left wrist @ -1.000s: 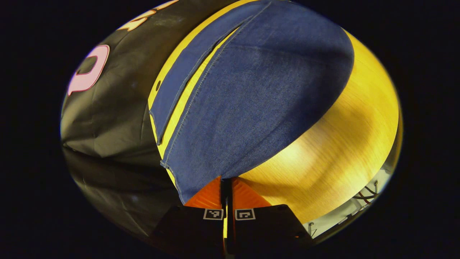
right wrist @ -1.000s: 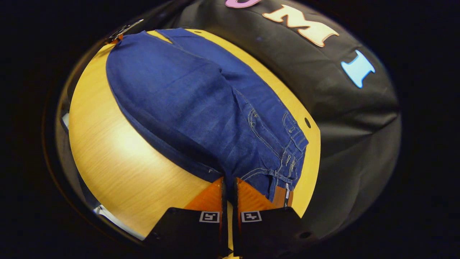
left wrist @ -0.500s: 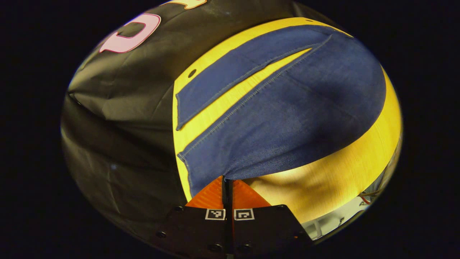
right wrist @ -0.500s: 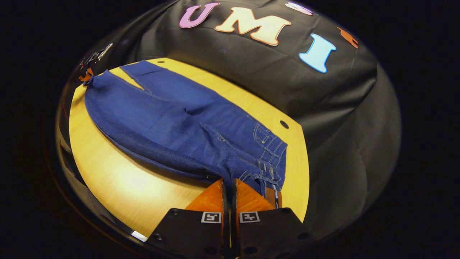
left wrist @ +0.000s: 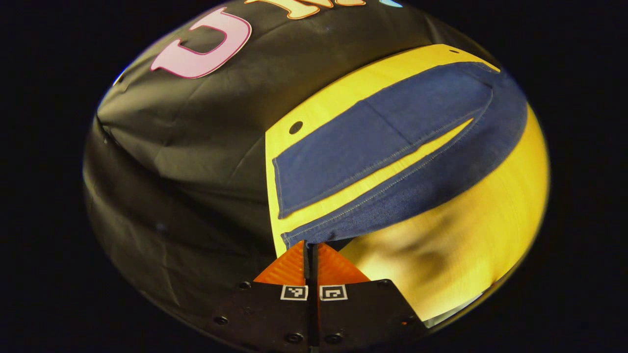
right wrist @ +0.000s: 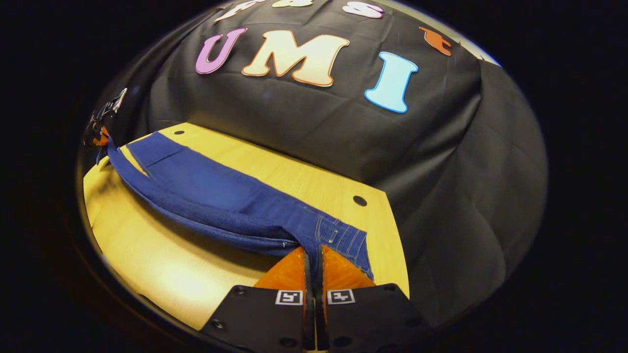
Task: Grasp the waist and the cuffs of the jeans and fold them to make the two legs overlap; first hold the waist and fold one-third of the jeans toward the cuffs, then hold the cuffs and fold the remaining one-third in the same direction to finish folding.
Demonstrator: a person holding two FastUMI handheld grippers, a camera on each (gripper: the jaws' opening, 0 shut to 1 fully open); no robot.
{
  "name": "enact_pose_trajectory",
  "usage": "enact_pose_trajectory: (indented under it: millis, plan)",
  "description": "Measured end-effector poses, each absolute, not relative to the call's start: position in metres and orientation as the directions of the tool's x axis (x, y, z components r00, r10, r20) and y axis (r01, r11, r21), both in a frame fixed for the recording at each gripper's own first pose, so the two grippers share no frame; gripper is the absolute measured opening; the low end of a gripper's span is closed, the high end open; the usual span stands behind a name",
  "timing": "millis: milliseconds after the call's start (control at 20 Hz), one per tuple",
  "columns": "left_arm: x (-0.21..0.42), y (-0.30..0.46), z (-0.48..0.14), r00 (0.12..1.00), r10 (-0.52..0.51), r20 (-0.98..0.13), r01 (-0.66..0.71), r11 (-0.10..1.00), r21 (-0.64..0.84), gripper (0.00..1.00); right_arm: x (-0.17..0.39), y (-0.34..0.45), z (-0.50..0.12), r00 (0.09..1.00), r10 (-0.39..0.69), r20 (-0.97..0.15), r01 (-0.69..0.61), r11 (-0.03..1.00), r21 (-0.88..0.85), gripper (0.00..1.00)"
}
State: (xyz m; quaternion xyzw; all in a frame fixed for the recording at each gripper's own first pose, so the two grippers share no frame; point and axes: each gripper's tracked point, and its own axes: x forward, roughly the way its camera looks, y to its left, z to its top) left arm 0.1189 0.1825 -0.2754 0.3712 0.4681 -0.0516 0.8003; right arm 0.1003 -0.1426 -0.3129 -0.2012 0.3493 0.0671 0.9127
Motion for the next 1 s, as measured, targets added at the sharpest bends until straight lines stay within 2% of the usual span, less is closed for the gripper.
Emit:
enact_pose_trajectory:
  millis: [350, 550, 700, 800, 950, 1000]
  plan:
    - [0.198, 0.172, -0.297, 0.55, 0.183, -0.815, 0.431, 0.774, 0.464, 0.0, 0.151, -0.138, -0.322, 0.754, -0.081, -0.652, -0.167, 0.936, -0.309, 0.04]
    - [0.228, 0.169, -0.331, 0.508, 0.142, -0.849, 0.438, 0.806, 0.397, 0.0, 0.179, -0.138, -0.345, 0.742, -0.116, -0.66, -0.137, 0.938, -0.318, 0.02]
    - [0.259, 0.165, -0.351, 0.516, 0.122, -0.848, 0.415, 0.83, 0.372, 0.0, 0.205, -0.132, -0.367, 0.725, -0.126, -0.677, -0.115, 0.947, -0.3, 0.04]
    - [0.275, 0.163, -0.363, 0.522, 0.123, -0.844, 0.428, 0.819, 0.383, 0.0, 0.216, -0.131, -0.383, 0.709, -0.134, -0.693, -0.102, 0.952, -0.288, 0.01]
    - [0.295, 0.158, -0.374, 0.539, 0.126, -0.833, 0.467, 0.779, 0.42, 0.0, 0.232, -0.131, -0.404, 0.7, -0.158, -0.697, -0.061, 0.958, -0.279, 0.04]
    - [0.298, 0.156, -0.374, 0.549, 0.12, -0.827, 0.466, 0.778, 0.422, 0.0, 0.238, -0.131, -0.409, 0.699, -0.167, -0.695, -0.048, 0.959, -0.279, 0.01]
